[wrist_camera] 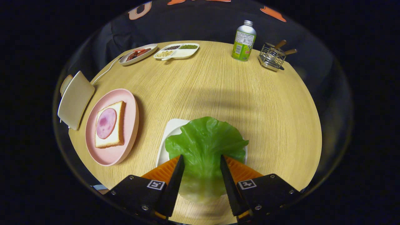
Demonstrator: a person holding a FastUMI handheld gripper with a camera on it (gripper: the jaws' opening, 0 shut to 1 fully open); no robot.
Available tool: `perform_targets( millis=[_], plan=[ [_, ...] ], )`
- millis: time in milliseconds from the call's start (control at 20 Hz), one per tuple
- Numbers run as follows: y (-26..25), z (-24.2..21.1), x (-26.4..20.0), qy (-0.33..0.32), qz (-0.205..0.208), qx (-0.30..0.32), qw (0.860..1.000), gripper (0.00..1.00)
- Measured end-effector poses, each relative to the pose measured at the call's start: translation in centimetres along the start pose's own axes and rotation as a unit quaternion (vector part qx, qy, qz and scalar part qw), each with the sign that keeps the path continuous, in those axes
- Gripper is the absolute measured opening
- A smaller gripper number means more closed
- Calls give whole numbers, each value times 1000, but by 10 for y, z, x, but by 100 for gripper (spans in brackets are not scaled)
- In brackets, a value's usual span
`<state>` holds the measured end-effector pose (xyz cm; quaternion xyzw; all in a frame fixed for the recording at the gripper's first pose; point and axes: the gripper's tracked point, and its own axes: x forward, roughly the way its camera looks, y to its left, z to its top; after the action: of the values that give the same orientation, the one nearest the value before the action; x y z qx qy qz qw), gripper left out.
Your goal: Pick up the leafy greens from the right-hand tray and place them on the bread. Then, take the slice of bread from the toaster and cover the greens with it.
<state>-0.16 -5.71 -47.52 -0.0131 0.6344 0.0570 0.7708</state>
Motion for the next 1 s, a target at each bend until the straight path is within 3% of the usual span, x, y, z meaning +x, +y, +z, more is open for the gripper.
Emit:
perform_targets(
  millis=[150, 200, 400, 650, 1000],
  plan=[
    [2, 2, -1, -10, -1, -2, 1000, 58],
    [2, 3, -2, -14, -3, 0, 1000, 44],
    [-1, 4, -1, -23, -12, 11, 1000, 14],
    [7, 4, -9, -27, 1, 27, 999, 6],
    [23, 13, -32, -55, 33, 47, 997, 5]
  ],
)
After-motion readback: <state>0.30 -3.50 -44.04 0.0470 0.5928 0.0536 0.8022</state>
